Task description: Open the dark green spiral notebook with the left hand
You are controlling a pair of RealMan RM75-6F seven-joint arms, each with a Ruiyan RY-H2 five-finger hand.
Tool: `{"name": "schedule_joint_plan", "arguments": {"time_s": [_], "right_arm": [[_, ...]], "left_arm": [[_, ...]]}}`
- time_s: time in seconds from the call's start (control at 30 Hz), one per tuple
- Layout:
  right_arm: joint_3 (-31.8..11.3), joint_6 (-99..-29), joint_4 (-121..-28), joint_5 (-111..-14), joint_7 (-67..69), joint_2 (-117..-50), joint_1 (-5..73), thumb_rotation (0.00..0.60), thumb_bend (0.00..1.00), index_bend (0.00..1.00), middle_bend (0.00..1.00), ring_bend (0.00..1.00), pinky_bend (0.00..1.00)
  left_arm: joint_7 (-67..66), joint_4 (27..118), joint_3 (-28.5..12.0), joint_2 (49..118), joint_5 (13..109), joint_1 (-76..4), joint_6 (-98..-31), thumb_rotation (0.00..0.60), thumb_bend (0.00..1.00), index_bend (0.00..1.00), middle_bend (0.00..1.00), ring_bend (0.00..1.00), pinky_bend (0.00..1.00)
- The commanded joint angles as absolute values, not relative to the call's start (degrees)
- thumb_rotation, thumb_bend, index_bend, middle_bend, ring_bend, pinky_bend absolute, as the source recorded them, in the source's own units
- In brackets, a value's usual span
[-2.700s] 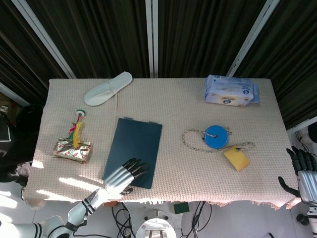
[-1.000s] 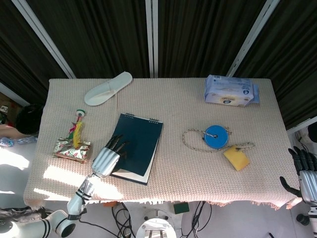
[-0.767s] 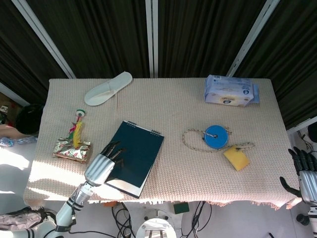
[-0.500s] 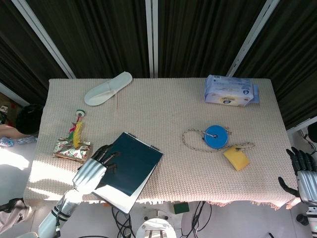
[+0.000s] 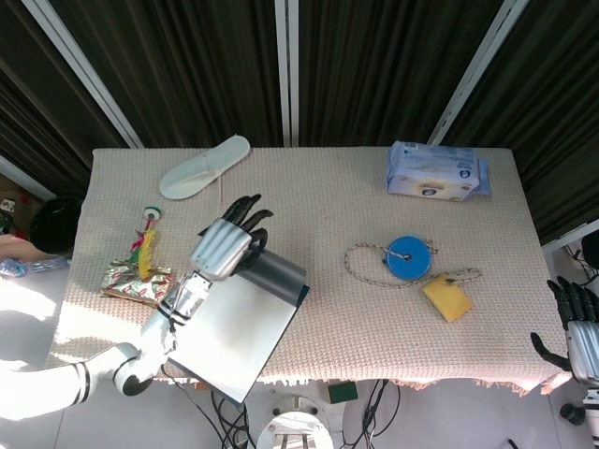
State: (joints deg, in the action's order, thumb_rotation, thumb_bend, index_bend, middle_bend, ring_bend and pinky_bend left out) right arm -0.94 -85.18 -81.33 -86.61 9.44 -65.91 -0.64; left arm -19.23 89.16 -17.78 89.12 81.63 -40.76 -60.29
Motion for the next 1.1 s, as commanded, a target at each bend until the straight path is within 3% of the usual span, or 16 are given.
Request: {"name": "schedule_joint_plan", "arguments": {"time_s": [0.03,0.17,0.2,0.27,0.3,0.33,0.37,0.43,0.6,0.8,0.93,1.1], "right_arm": [[-1.0,-84.6,-81.3,-86.3,9.2,-66.1,-0.4,0.6,0.3,0.0,0.0,0.0,0.0],[-1.3,-84.1,-81.6,-85.3,9.1,-65.9,-0.3,0.6,0.3,0.0,0.0,0.0,0.0],[-1.4,-84.0,-81.7,-85.0,9.2,-65.7,-0.4,0.6,0.3,0.0,0.0,0.0,0.0],[-1.6,-84.0,-81.7,-84.4,9.3,-65.5,-0.5,0.6,0.3,0.0,0.0,0.0,0.0],[-1.8,-83.9,-81.7,-84.1,9.5,-65.3,-0.6,0.6,0.3,0.0,0.0,0.0,0.0],[-1.8,-83.9,-81.6,-83.8,9.7,-65.3,-0.7,0.6,0.3,0.0,0.0,0.0,0.0],[-1.9,-83.8,-81.6,-83.6,9.9,-65.2,-0.7,0.6,0.3,0.0,0.0,0.0,0.0],[-2.0,-83.3,-81.3,-83.2,10.2,-65.2,-0.6,0.6,0.3,0.0,0.0,0.0,0.0],[-1.9,-82.1,-80.5,-83.2,10.5,-65.8,-0.1,0.6,0.3,0.0,0.0,0.0,0.0],[-1.6,-82.4,-80.7,-84.3,10.0,-66.3,0.1,0.6,0.29,0.0,0.0,0.0,0.0],[-1.7,-83.1,-80.7,-84.4,9.9,-66.2,-0.2,0.6,0.3,0.0,0.0,0.0,0.0],[-1.7,-83.8,-80.7,-84.9,9.6,-66.5,-0.3,0.6,0.3,0.0,0.0,0.0,0.0]], "left_arm": [[-22.9,76.0,-24.3,97.3,73.5,-51.8,-51.3,0.6,0.48,0.77,0.23,0.02,0.12],[-25.8,61.9,-26.0,104.3,70.2,-60.0,-46.9,0.6,0.47,0.74,0.24,0.03,0.12],[-26.9,57.9,-26.2,106.1,69.2,-62.2,-45.6,0.6,0.44,0.66,0.23,0.03,0.12],[-28.6,52.8,-26.3,108.2,67.7,-64.9,-43.7,0.6,0.4,0.4,0.17,0.03,0.11],[-29.6,50.3,-26.5,109.2,67.1,-66.3,-43.5,0.6,0.37,0.18,0.11,0.02,0.11],[-29.6,49.0,-26.6,109.8,67.2,-67.0,-44.2,0.6,0.35,0.05,0.06,0.02,0.1],[-28.7,48.3,-26.5,110.1,67.9,-67.4,-45.1,0.6,0.33,0.0,0.04,0.01,0.1],[-26.5,47.0,-25.5,110.3,70.3,-67.7,-48.3,0.583,0.29,0.0,0.02,0.01,0.1],[-24.7,48.6,-24.2,108.6,72.3,-65.7,-54.5,0.455,0.27,0.0,0.02,0.01,0.1],[-31.7,67.8,-21.4,98.3,68.8,-57.2,-58.3,0.447,0.26,0.0,0.02,0.0,0.1],[-33.4,85.6,-15.6,88.3,68.9,-47.1,-65.0,0.459,0.26,0.0,0.02,0.0,0.1],[-26.0,96.8,-6.0,79.3,74.7,-35.3,-73.3,0.458,0.25,0.04,0.04,0.0,0.1]]}}
